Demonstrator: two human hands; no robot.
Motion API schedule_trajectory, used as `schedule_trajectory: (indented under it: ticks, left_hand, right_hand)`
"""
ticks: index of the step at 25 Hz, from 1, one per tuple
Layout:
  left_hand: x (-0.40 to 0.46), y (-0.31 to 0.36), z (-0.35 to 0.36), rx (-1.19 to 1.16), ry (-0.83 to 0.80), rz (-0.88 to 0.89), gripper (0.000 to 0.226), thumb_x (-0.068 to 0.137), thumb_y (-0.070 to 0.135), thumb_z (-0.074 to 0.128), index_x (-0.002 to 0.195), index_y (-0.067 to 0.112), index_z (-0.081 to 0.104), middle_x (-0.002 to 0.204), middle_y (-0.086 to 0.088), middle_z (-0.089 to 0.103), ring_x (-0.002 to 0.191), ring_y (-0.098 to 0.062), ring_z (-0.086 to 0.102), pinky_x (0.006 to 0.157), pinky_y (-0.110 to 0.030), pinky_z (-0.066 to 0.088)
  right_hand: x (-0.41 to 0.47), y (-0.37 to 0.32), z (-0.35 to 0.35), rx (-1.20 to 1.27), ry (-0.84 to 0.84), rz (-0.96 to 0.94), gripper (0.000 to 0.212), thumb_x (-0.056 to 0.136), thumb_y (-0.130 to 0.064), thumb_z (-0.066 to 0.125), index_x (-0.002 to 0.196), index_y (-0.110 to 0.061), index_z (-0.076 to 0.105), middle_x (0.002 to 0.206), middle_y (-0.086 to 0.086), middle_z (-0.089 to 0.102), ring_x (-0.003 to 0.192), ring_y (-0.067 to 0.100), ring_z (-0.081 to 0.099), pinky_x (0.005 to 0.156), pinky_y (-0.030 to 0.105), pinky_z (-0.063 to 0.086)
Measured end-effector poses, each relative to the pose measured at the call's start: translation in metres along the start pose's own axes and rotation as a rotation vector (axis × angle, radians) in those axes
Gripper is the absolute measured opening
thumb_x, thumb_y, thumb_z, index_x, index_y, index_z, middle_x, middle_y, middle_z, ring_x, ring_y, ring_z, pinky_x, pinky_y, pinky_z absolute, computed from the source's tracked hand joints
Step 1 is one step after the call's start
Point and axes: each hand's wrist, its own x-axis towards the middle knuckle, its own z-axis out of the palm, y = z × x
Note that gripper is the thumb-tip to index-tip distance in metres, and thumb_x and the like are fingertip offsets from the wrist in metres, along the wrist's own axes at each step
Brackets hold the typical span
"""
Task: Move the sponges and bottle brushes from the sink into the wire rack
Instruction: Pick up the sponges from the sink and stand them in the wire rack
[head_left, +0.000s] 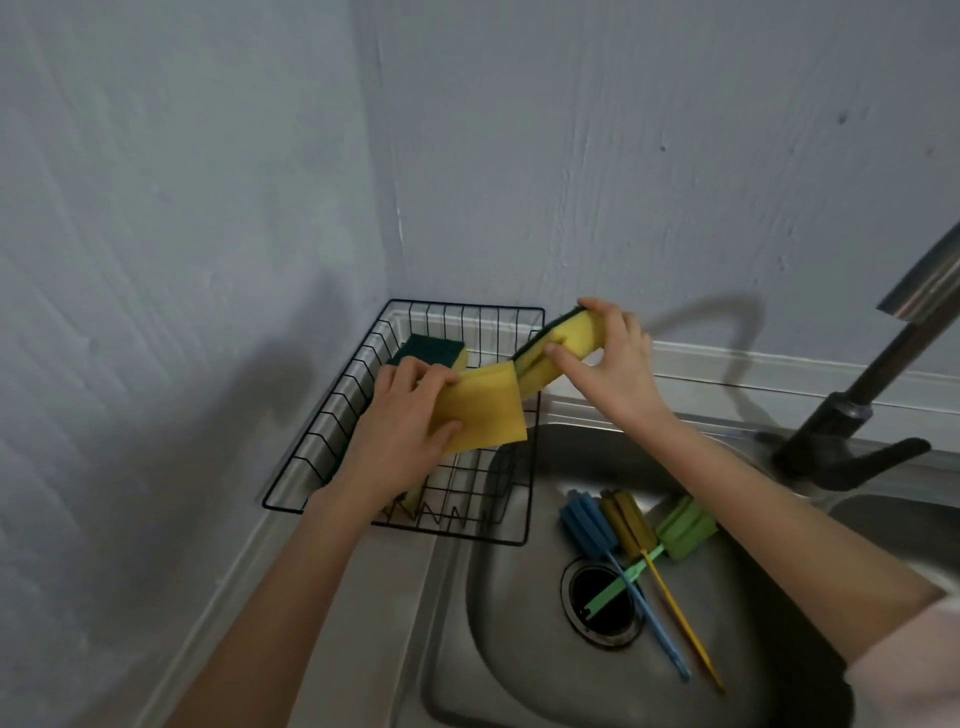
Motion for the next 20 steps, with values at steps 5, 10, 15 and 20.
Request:
schedule_trajectory:
  ticks: [5, 10, 15, 20]
  left_hand:
    - [0.011, -0.032, 0.001, -0.013, 0.016, -0.116, 0.042, 0.079, 0.022, 0.063, 0.117, 0.019, 0.044, 0.124, -0.007, 0.041, 0.119, -0.022, 0.029, 0.09, -0.035, 0.039]
    - [0.023, -0.061, 0.013, 0.009, 0.022, -0.168, 0.039, 0.079, 0.022, 0.062, 0.114, 0.019, 0.045, 0.122, -0.005, 0.041, 0.118, -0.019, 0.028, 0.081, -0.029, 0.036]
    - [0.036, -0.073, 0.025, -0.027, 0.071, -0.181, 0.033, 0.077, 0.018, 0.063, 0.106, 0.019, 0.047, 0.121, -0.003, 0.044, 0.113, -0.015, 0.027, 0.077, -0.026, 0.035]
    - [0.046, -0.089, 0.026, -0.008, 0.17, -0.241, 0.032, 0.074, 0.015, 0.067, 0.101, 0.019, 0.05, 0.118, -0.003, 0.048, 0.109, -0.015, 0.031, 0.067, -0.025, 0.034]
  right_hand:
    - [0.026, -0.005, 0.036, 0.143, -0.103, 0.155, 0.063, 0.08, -0.031, 0.061, 0.135, -0.031, 0.03, 0.112, 0.006, 0.033, 0.093, 0.021, 0.045, 0.085, 0.025, 0.036]
    - [0.065, -0.01, 0.079, 0.288, -0.213, 0.29, 0.046, 0.081, -0.024, 0.062, 0.123, -0.025, 0.047, 0.13, 0.015, 0.039, 0.104, 0.023, 0.045, 0.092, 0.032, 0.042]
    - [0.09, -0.008, 0.121, 0.321, -0.289, 0.247, 0.044, 0.076, -0.018, 0.07, 0.115, -0.022, 0.05, 0.128, 0.014, 0.044, 0.116, 0.03, 0.048, 0.098, 0.045, 0.047]
    - [0.105, -0.002, 0.162, 0.314, -0.349, 0.25, 0.051, 0.073, -0.006, 0.07, 0.116, -0.016, 0.045, 0.131, 0.015, 0.039, 0.116, 0.034, 0.049, 0.095, 0.044, 0.05]
